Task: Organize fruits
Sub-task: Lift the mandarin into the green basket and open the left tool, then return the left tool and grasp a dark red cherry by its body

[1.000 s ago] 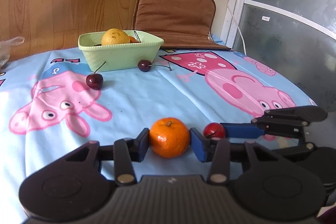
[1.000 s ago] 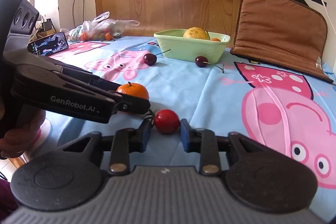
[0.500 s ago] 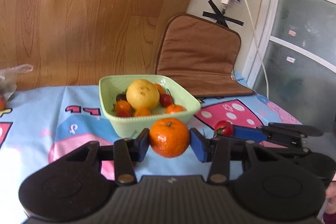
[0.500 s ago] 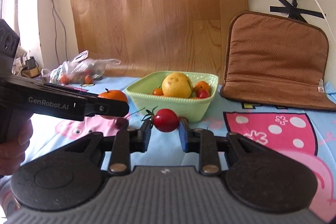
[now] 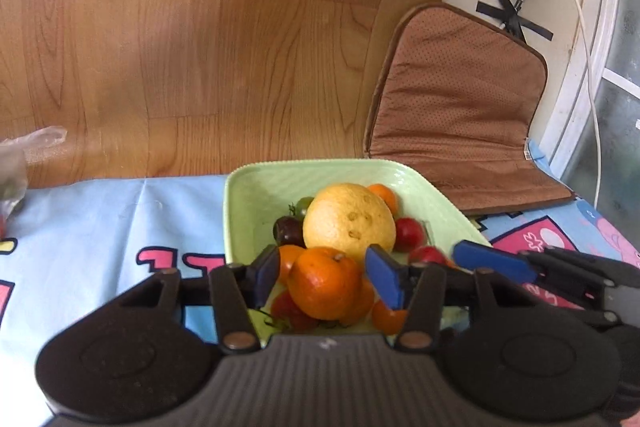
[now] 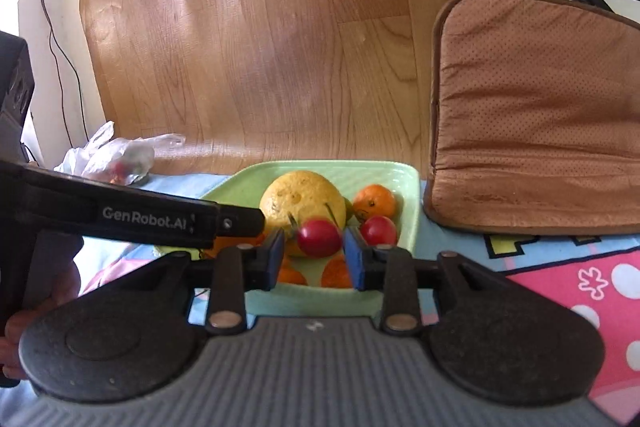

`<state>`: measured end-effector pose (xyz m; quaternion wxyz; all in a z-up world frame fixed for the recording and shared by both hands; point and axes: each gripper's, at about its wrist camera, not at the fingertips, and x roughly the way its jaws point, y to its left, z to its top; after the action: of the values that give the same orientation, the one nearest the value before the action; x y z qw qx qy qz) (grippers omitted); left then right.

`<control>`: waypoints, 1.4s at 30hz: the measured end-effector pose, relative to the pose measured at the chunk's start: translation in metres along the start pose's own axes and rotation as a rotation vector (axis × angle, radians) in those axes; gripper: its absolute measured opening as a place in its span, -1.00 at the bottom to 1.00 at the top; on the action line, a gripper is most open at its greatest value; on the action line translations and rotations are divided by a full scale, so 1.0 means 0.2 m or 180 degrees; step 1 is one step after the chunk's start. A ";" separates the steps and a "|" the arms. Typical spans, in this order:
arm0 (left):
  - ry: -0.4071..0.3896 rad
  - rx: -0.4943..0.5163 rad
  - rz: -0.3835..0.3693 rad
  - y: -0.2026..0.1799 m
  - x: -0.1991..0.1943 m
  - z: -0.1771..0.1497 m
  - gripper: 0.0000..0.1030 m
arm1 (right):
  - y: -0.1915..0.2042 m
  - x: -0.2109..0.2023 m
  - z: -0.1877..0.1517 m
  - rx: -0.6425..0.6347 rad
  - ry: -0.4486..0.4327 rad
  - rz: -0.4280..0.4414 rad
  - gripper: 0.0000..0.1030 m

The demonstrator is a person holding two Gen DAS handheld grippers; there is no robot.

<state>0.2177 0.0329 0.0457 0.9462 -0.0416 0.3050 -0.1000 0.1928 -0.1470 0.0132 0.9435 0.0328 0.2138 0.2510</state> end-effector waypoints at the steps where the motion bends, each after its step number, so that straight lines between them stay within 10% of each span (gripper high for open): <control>1: -0.0069 -0.0008 0.0012 0.01 -0.04 0.01 -0.04 | -0.02 -0.03 0.01 0.0034 -0.0051 -0.0007 -0.18; 6: -0.0359 -0.0135 0.0049 0.10 -0.28 -0.05 0.08 | -0.12 -0.24 0.01 0.0347 -0.0311 -0.0147 -0.18; 12: -0.0224 -0.0193 -0.0062 0.10 -0.38 -0.24 0.10 | -0.18 -0.35 -0.14 0.0744 0.0053 -0.0107 -0.08; 23: 0.0152 0.0155 0.0182 -0.03 -0.21 -0.39 0.07 | 0.05 -0.05 -0.13 -0.0106 0.0542 -0.0037 -0.08; 28: 0.0117 0.0189 0.0247 -0.04 -0.21 -0.40 -0.45 | 0.04 0.01 -0.12 -0.0089 0.0653 0.0037 -0.44; 42: 0.0117 0.0132 -0.0296 -0.18 -0.62 -0.68 -0.45 | 0.24 -0.58 -0.38 -0.0309 0.0539 0.0267 -0.44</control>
<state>0.0330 0.0214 0.0108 0.9354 -0.0343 0.3180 -0.1509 0.0483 -0.1652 -0.0019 0.9112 -0.0253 0.2788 0.3022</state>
